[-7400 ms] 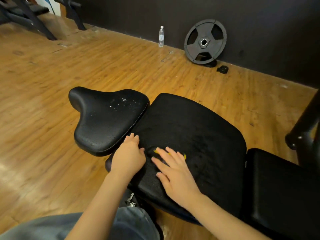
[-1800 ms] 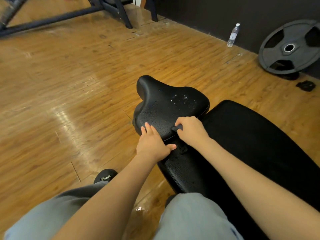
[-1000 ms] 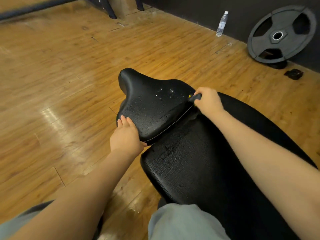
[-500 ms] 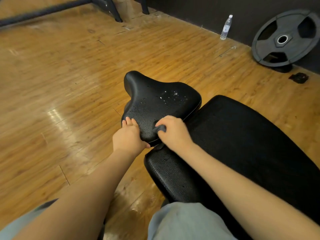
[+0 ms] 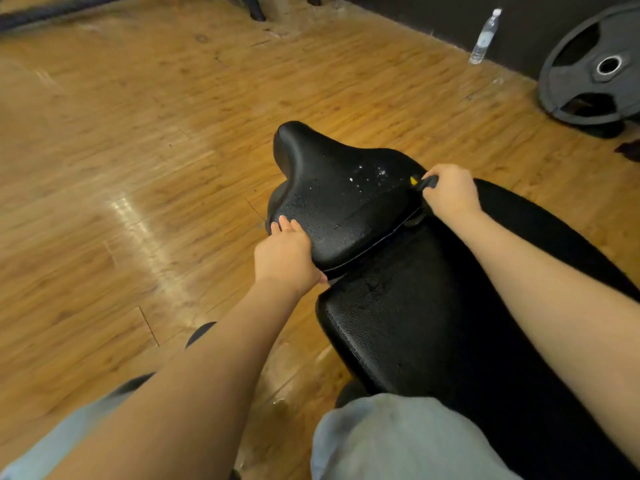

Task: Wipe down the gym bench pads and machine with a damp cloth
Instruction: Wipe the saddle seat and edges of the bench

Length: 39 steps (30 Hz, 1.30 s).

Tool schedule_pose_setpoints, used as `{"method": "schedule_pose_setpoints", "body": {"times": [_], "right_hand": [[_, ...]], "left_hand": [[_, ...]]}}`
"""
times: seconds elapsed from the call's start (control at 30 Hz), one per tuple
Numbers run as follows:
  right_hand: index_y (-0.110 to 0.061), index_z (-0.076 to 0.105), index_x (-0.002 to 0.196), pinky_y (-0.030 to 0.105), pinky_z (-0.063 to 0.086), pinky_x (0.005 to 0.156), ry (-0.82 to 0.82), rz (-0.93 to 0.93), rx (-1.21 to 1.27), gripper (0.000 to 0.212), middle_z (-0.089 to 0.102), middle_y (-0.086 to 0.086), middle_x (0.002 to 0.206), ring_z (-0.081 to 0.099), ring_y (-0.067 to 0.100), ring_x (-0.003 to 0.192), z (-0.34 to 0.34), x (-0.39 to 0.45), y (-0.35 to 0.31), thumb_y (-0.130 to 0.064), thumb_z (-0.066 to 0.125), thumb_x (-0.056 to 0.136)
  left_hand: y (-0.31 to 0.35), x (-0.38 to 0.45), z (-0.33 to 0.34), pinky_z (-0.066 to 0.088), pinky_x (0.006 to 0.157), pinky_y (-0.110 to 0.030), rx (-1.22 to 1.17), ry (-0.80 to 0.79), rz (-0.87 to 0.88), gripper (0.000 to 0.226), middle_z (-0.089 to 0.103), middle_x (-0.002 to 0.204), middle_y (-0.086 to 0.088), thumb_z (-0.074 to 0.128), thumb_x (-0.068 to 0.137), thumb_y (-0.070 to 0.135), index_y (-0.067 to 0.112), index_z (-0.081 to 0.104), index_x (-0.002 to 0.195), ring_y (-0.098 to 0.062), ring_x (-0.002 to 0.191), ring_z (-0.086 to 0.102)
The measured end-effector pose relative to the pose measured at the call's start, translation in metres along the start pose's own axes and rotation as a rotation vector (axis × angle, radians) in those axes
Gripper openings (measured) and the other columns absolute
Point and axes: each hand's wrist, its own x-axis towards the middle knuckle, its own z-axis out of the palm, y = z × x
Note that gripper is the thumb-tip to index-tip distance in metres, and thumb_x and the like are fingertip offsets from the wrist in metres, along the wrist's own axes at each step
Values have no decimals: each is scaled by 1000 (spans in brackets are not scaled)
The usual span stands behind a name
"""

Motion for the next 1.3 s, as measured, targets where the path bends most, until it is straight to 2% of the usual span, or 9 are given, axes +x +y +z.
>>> {"method": "schedule_pose_setpoints", "body": {"times": [0.27,0.5,0.6,0.67,0.77,0.87,0.97,1.13,1.3], "right_hand": [[-5,66,106,30,46,72,64,113,89,24,65,17,105,62,32,95,20,24,-13,-2,51,88],[-8,70,96,36,48,86,-173,-308,151,23,66,12,102,60,28,98,23,-79,-74,-2,54,81],[-3,66,90,37,43,78,-339,-472,148,16,64,15,97,56,31,96,39,-122,-97,-2,54,80],[-3,64,92,35,38,80,-356,-519,100,14,61,13,99,52,29,99,43,-128,-98,-3,53,82],[-6,65,97,33,36,85,-346,-552,102,18,61,10,102,50,25,102,40,-118,-92,-3,54,82],[-8,67,95,35,39,88,-334,-588,122,20,62,8,100,51,23,101,35,-107,-83,-2,56,79],[-7,68,95,37,43,89,-251,-535,100,22,62,10,99,54,26,101,28,-79,-66,-1,57,77],[-3,68,99,24,42,72,-43,-90,127,24,65,16,101,60,28,96,13,-17,-30,0,52,81],[-7,71,97,34,52,83,-72,-172,97,25,65,15,101,61,30,95,25,-53,-69,-4,51,83]], "left_hand": [[4,3,-1,39,101,-40,24,-25,-6,110,9,157,-21,73,76,49,-3,7,149,-32,144,17],[2,0,-2,41,100,-38,26,-12,-6,108,12,156,-20,72,77,50,-1,10,149,-30,143,22],[-1,2,3,43,97,-39,6,58,21,81,10,157,-18,55,91,36,1,11,149,-28,144,19],[-3,2,5,45,94,-39,3,89,31,68,11,158,-16,44,93,29,3,15,149,-27,144,20],[-4,3,6,44,95,-39,-22,65,17,80,18,156,-15,59,85,40,3,21,146,-27,143,23],[-6,4,6,40,101,-39,-69,28,15,106,12,158,-15,73,74,50,4,15,149,-27,145,17],[-8,3,9,37,105,-40,-122,37,8,112,6,159,-13,75,71,51,5,10,150,-25,146,10],[-9,2,12,38,104,-40,-154,45,11,112,3,159,-11,75,73,50,6,8,151,-25,147,7],[-6,1,11,32,109,-39,-236,23,11,112,-2,159,-13,76,75,42,4,3,151,-26,147,2]]}}
